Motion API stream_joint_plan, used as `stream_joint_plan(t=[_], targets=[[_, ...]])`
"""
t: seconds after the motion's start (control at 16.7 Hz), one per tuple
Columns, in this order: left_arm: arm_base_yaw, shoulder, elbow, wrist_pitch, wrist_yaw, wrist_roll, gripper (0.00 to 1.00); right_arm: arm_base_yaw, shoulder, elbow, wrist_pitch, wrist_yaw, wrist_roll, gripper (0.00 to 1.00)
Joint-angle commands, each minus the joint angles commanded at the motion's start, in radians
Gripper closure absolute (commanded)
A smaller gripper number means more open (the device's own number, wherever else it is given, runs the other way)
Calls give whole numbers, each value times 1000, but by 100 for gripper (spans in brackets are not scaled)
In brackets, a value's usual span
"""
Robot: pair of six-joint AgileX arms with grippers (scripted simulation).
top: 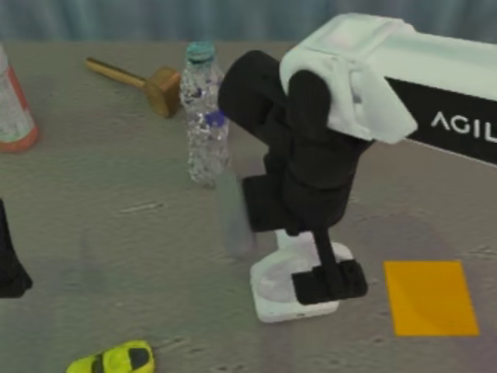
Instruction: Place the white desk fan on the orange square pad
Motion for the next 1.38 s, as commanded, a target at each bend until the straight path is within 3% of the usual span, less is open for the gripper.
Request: stream_joint_plan(t=[0.36,1.14,1.38], targets=[[0,0,0,0,0,0,0,1,5,-46,47,0,1,0],[0,0,0,0,0,0,0,1,5,-46,47,0,1,98],[0,0,0,0,0,0,0,1,5,-46,47,0,1,100]])
